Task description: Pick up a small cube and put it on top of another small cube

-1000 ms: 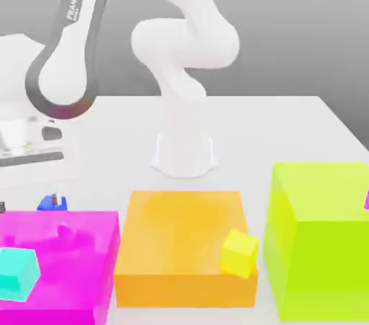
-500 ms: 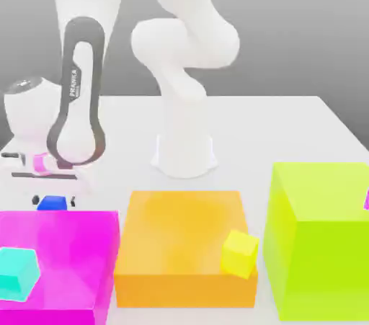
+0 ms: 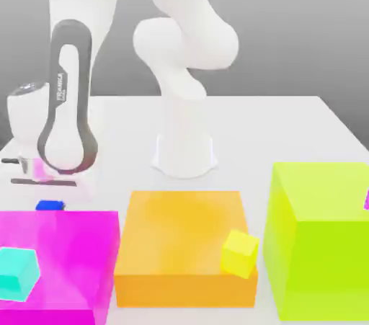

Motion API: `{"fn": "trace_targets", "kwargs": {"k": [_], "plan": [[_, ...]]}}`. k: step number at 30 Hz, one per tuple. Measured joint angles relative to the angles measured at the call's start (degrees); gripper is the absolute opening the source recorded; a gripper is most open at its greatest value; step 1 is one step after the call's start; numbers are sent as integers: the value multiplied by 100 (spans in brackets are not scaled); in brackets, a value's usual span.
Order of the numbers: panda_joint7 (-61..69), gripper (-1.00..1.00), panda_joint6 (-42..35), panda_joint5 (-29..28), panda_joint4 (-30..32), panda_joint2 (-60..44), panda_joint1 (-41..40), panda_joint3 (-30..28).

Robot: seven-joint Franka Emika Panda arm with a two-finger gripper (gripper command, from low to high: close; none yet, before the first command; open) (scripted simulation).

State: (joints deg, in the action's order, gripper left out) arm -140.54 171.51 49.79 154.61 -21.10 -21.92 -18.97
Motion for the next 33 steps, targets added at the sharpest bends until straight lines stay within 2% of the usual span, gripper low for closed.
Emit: {"fn": "trace_targets", "kwargs": {"k": [18, 33], "plan": [[-1231, -100, -519, -1515, 299, 134, 1468, -1797], [-2087, -100, -784, -2676, 539, 982, 2668, -3260]]}}
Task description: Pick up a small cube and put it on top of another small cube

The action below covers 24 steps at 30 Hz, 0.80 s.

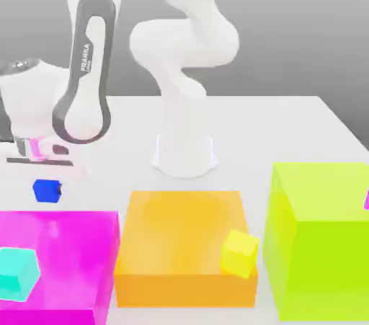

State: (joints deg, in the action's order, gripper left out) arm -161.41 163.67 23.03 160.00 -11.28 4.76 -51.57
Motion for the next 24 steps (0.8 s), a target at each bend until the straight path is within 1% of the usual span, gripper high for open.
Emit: {"fn": "trace_targets", "kwargs": {"k": [5, 8, 10, 13, 16, 19, 24], "plan": [[-363, -100, -26, -523, 83, 482, 336, -428], [788, -100, -450, 336, -187, 463, -28, 111], [1645, -100, -726, 801, -420, 438, -249, 334], [2802, -100, -1134, 1268, -771, 448, -549, 548], [3833, -100, -1522, 1546, -1106, 503, -765, 650], [4559, -100, -1846, 1480, -1370, 501, -627, 951], [5579, -100, -2328, 1152, -1764, 502, -161, 1519]]}}
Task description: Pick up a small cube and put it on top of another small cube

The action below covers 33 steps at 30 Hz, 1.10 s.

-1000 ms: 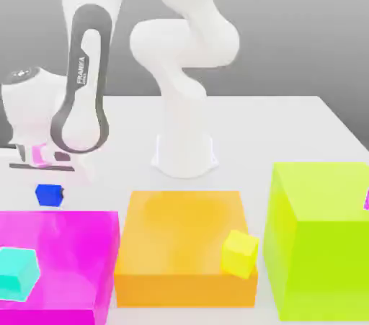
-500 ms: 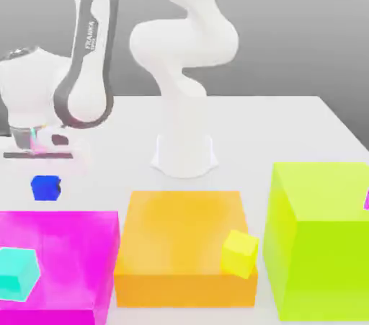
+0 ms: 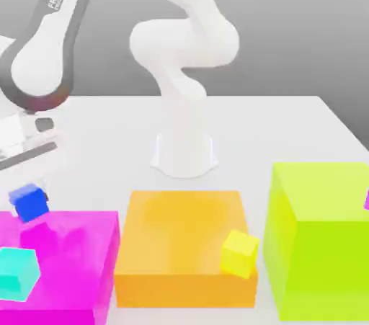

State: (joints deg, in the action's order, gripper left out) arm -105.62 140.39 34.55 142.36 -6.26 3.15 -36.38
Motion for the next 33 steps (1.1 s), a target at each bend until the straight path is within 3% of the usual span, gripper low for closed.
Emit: {"fn": "trace_targets", "kwargs": {"k": [14, 33], "plan": [[2618, -100, -1172, -1251, -1049, 225, 1725, 1273], [6252, -100, -2406, -3372, -2491, 710, 4343, 2366]]}}
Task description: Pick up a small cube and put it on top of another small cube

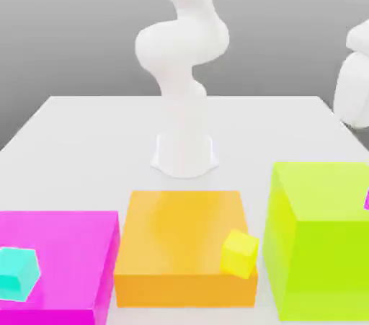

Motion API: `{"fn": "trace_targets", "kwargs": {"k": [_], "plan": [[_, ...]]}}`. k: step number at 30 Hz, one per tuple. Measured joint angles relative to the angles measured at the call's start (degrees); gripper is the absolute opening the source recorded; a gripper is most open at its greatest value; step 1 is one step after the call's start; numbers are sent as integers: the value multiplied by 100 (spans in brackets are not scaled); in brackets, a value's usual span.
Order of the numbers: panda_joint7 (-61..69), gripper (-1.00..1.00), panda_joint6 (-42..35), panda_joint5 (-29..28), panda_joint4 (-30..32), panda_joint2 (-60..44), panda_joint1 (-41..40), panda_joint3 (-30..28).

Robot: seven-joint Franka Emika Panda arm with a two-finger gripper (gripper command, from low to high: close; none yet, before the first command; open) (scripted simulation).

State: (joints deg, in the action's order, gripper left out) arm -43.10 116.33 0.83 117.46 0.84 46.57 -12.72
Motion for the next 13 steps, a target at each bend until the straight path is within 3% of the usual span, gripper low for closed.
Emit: {"fn": "trace_targets", "kwargs": {"k": [3, 4, 10, 13], "plan": [[168, -100, 598, 13, 346, -234, 399, -192], [191, 100, 720, 28, 420, -282, 336, -281], [191, 100, 782, 14, 458, -306, 173, -296], [138, 100, 308, -71, 162, -119, 107, -297]]}}
